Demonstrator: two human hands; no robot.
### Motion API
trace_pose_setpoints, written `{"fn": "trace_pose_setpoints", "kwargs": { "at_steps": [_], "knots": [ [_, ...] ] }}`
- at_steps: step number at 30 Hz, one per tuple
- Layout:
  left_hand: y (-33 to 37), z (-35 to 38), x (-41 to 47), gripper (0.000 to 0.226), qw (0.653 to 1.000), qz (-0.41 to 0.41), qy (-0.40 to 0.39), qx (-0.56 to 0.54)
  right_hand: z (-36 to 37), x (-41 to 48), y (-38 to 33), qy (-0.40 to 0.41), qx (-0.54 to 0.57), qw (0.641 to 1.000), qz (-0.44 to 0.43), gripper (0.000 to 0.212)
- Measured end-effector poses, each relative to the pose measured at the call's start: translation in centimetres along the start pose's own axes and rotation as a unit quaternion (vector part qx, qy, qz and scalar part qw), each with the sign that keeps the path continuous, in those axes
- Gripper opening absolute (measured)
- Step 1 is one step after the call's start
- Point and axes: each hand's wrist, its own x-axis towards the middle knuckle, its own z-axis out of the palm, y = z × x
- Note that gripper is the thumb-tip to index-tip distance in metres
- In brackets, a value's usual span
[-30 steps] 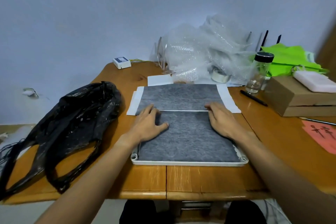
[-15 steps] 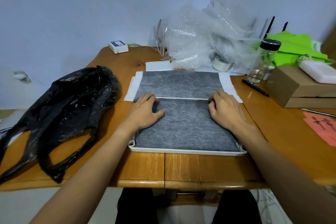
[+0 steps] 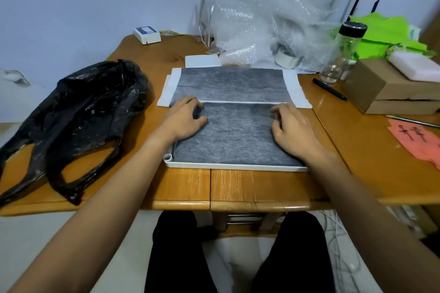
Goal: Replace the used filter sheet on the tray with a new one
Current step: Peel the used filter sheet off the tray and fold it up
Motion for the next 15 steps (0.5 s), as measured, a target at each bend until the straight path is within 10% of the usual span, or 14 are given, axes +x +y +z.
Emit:
{"fn": "trace_pose_setpoints", "kwargs": {
  "at_steps": [15],
  "knots": [
    [-1.1, 0.7, 0.7, 0.039, 0.997, -0.027, 0.027, -0.060, 0.8, -0.2, 0.0, 0.083, -0.224, 0.971, 0.025, 0.024]
  ]
}}
